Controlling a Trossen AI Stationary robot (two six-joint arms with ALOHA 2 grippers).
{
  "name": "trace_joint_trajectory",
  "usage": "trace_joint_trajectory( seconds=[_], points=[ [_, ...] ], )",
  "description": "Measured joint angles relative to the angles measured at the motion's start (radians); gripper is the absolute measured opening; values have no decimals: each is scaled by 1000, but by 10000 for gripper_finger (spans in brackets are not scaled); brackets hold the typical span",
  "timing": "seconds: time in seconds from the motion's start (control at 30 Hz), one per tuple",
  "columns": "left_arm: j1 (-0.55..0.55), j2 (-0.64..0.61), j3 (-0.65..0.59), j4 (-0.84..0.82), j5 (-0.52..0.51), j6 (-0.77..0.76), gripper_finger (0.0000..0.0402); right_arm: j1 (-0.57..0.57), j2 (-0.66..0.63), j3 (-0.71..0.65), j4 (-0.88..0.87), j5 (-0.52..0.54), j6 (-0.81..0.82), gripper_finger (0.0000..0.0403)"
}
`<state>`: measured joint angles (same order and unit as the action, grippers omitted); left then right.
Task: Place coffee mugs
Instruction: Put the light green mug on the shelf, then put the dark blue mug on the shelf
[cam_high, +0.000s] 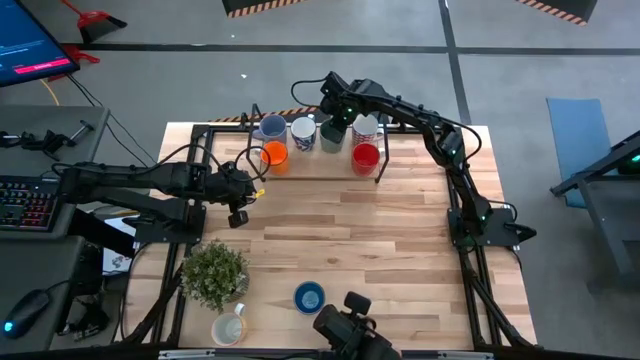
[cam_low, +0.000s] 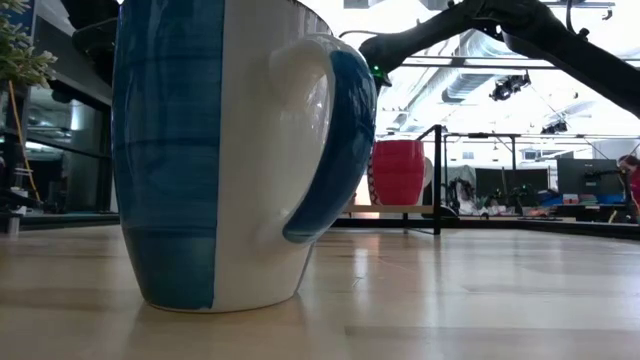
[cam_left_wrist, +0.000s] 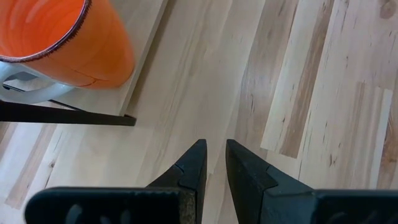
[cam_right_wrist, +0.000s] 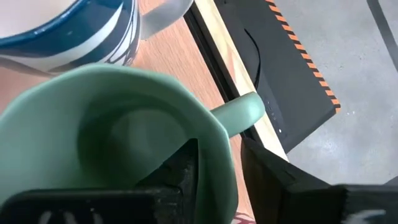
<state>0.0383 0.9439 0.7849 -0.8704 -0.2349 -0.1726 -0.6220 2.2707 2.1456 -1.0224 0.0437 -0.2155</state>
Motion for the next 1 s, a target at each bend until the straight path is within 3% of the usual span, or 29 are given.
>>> trace_joint_trajectory(
  seconds=[0.33,0.6,0.67,0.83,1.0],
  points=[
    [0,0,0,0,0,0,51,1,0,45,-19,-1,-6,103],
    [0,0,0,0,0,0,51,8,-3,213,-217,-3,15,103],
    [0,0,0,0,0,0,51,15,-46,185,-238,-16,49,103],
    [0,0,0,0,0,1,51,58,-137,177,-352,-225,175,103],
    [0,0,0,0,0,1,51,173,-224,177,-482,-414,234,103]
  ],
)
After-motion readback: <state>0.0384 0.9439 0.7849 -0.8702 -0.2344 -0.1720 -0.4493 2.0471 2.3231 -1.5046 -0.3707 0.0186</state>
